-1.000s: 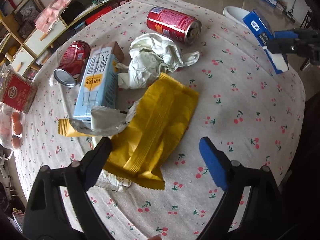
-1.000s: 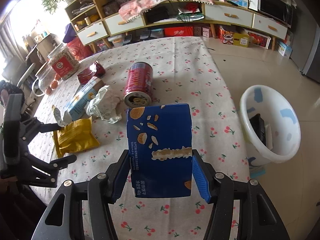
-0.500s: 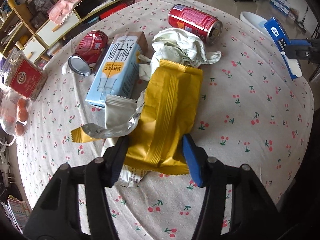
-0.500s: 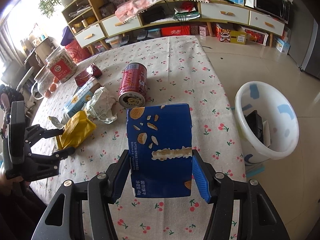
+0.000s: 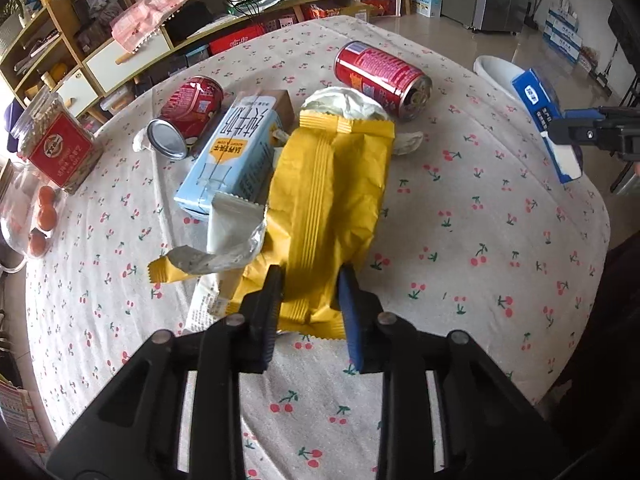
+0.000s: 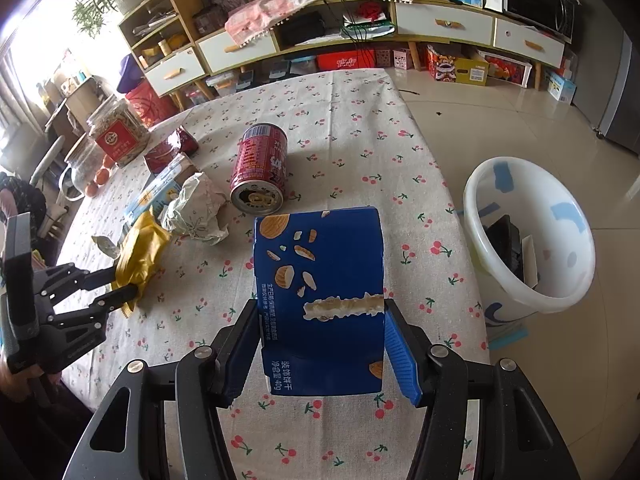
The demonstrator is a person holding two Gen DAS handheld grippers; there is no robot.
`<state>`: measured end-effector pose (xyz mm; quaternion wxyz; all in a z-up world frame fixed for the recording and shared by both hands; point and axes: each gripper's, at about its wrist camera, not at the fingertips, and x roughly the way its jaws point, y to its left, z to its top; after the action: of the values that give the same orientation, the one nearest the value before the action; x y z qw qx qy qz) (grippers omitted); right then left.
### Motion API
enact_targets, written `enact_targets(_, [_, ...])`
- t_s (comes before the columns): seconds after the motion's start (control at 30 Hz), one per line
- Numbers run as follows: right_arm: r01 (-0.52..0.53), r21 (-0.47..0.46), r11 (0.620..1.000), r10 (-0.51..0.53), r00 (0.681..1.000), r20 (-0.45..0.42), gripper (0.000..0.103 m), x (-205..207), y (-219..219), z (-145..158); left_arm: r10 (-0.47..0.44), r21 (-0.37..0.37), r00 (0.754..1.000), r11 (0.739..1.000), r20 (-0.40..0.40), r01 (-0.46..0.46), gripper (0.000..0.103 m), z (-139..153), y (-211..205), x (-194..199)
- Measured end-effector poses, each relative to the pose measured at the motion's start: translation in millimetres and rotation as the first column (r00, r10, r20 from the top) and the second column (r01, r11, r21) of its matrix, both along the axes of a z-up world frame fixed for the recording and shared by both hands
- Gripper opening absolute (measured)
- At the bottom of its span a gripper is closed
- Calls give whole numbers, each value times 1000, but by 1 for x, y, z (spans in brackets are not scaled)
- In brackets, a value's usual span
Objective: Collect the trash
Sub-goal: 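Grasp the yellow wrapper with the left tool while the right tool holds the blue box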
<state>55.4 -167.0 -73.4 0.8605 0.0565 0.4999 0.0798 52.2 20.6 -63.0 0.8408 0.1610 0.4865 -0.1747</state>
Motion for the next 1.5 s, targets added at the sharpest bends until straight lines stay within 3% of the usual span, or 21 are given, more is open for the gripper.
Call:
enact_targets(0.3, [48,33,998,-49,998,40,60,-1,-23,18,57,-132,998,990,-9,-57,27,22,-4,4])
enact_targets(0.53, [123,20,992,-124,989,75,60,3,-61,40,3,-178,1000,984,26,2,27,50,-40,8])
enact_targets(0.83, [250,28,968,-252,964,86,60,7,-132,53,-111,-200,993,973,32,115,27,65,-119,24])
enact_targets(1.2, [437,114,892,-441,897,11,60,3,-229,24,-241,-198,970,953,-42,228,27,39,-235,54])
enact_targets(1.5, [505,122,854,-505,862,-33,60,-9,-268,5,-286,-200,952,944,-112,261,27,8,-302,71])
